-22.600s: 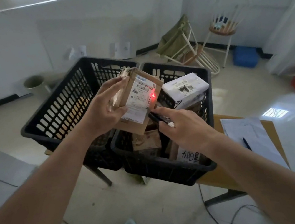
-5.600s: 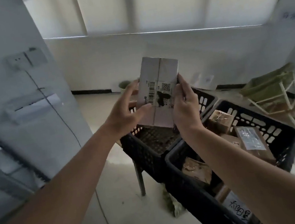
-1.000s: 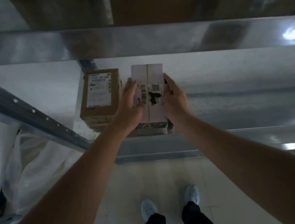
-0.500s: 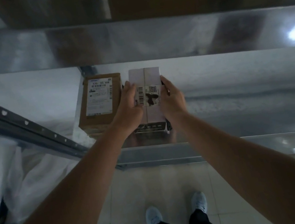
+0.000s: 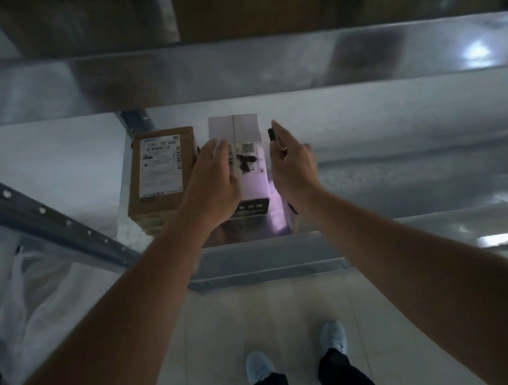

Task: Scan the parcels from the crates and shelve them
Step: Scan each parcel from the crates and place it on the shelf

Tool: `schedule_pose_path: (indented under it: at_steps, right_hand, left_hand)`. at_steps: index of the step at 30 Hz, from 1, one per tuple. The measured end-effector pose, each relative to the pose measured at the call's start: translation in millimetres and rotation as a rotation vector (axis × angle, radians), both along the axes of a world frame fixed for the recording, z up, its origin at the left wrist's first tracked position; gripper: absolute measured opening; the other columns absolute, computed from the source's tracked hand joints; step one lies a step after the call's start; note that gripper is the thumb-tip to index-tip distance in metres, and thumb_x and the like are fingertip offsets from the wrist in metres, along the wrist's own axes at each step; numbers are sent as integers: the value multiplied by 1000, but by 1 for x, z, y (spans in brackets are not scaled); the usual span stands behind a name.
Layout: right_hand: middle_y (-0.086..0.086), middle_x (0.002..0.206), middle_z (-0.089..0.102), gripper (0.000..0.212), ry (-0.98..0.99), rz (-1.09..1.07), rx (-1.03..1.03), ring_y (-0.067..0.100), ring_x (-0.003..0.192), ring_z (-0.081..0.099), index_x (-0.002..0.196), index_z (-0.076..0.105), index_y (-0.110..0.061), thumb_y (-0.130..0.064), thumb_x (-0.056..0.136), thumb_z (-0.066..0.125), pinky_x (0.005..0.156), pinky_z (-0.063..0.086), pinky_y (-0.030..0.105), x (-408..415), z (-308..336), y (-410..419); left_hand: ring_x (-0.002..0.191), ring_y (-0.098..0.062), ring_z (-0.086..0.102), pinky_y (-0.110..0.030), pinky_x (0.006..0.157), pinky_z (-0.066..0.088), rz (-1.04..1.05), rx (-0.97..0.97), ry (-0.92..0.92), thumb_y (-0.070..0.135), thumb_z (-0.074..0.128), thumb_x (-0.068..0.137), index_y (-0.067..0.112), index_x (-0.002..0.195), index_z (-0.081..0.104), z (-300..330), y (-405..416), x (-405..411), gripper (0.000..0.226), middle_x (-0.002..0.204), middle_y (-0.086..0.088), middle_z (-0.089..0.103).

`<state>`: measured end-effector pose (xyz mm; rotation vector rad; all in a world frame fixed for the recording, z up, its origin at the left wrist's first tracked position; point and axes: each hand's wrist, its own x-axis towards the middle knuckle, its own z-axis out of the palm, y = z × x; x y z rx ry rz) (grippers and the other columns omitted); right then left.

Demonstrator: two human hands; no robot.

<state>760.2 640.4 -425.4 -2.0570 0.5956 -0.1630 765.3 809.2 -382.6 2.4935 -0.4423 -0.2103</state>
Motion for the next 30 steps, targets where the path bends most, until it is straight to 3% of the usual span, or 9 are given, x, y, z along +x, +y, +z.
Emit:
schedule_pose_path:
  at_steps: [3, 6, 12, 15, 22, 30]
  right_hand:
    - [7, 121, 49, 47, -9, 60, -99, 9, 82, 50, 160, 40, -47, -37, 114, 43, 81, 49, 30, -30, 26, -1]
    - [5, 118, 47, 47, -15, 120, -173, 18, 86, 56, 159, 42, -47, -35, 114, 45, 90, 56, 40, -57, 47, -7]
    - [6, 125, 47, 49, -48, 159, -339, 26, 98, 58, 158, 38, -53, -39, 113, 47, 84, 60, 46, -113, 87, -42]
    - [8, 128, 48, 48, -61, 160, -394, 32, 101, 59, 158, 37, -54, -40, 112, 46, 89, 59, 50, -149, 108, -67]
    - [9, 131, 44, 49, -73, 152, -504, 38, 105, 58, 157, 34, -57, -41, 112, 44, 93, 56, 53, -260, 154, -157]
    - [12, 137, 47, 48, -108, -23, -591, 40, 108, 59, 159, 37, -51, -40, 112, 46, 94, 55, 53, -407, 206, -278]
  left_hand:
    - [151, -32, 35, -43, 125, 29, -60, 51, -53, 6, 58, 102, 1, 157, 34, 19, 0, -13, 60, 159, -17, 41]
    - [155, -31, 29, -44, 128, 23, -123, 95, -95, 13, 58, 104, 3, 159, 35, 40, -4, -28, 60, 163, -16, 39]
    - [153, -32, 35, -48, 127, 30, -215, 157, -144, 19, 61, 104, 7, 159, 36, 82, -29, -71, 62, 163, -14, 40]
    - [154, -31, 34, -46, 127, 30, -252, 177, -148, 21, 59, 106, 9, 161, 34, 104, -53, -101, 62, 166, -11, 36]
    - [152, -28, 38, -44, 124, 33, -380, 191, -147, 30, 57, 106, 13, 162, 36, 144, -141, -182, 63, 169, -8, 32]
    - [149, -25, 42, -42, 122, 37, -566, 116, -301, 35, 58, 106, 14, 160, 40, 191, -283, -301, 61, 166, -6, 37]
